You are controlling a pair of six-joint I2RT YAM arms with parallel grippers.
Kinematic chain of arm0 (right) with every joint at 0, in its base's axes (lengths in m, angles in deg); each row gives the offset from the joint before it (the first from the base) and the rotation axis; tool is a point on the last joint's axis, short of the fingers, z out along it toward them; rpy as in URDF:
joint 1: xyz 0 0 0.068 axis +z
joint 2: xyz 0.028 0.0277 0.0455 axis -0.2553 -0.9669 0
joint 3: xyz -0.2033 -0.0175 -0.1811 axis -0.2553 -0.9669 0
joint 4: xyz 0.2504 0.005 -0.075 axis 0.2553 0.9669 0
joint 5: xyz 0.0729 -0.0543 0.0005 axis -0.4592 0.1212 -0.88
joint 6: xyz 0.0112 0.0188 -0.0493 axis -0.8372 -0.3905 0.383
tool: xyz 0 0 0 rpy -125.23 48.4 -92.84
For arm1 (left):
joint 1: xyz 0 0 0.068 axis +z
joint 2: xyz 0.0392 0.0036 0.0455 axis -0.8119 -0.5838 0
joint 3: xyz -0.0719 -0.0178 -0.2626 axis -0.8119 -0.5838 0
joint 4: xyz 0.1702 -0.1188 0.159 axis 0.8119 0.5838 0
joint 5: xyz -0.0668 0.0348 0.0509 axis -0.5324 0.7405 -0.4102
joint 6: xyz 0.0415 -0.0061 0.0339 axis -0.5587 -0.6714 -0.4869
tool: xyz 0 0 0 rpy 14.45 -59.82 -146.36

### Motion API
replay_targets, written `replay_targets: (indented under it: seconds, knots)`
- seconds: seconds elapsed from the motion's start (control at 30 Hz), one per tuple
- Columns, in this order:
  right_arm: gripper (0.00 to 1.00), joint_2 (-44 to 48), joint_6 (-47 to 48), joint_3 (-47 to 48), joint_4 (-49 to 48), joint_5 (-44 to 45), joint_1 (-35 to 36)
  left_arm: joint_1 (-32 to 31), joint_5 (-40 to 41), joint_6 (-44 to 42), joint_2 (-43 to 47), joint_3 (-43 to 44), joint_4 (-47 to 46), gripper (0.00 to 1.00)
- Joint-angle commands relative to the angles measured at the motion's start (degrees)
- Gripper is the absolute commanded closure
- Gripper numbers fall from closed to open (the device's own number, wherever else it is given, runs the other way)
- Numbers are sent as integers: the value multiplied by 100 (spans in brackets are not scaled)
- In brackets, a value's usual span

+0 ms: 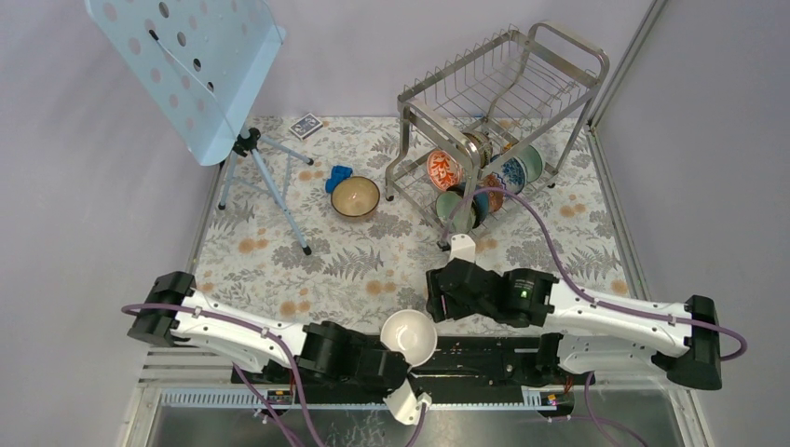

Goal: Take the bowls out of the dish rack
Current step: Place the bowl at the center of the board.

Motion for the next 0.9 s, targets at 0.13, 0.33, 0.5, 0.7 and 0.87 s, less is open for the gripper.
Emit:
replay_targets:
  seconds: [0.13, 0.33, 0.5, 0.7, 0.87]
  knots:
    - [36, -427, 250, 202, 45, -126, 377, -225, -88, -113, -147, 190, -397, 100]
    - [42, -735, 243, 189, -75, -83, 663, -235, -51, -88, -194, 133, -417, 100]
    - [48, -890, 277, -30, -403, -315, 699, -235, 21, -76, -116, 136, -450, 100]
    - [63, -1030, 227, -176, -594, -381, 721, -250, 79, 34, -85, 137, -453, 100]
    - [70, -1088, 200, -156, -585, -379, 739, -269, 71, 132, -84, 141, -482, 100]
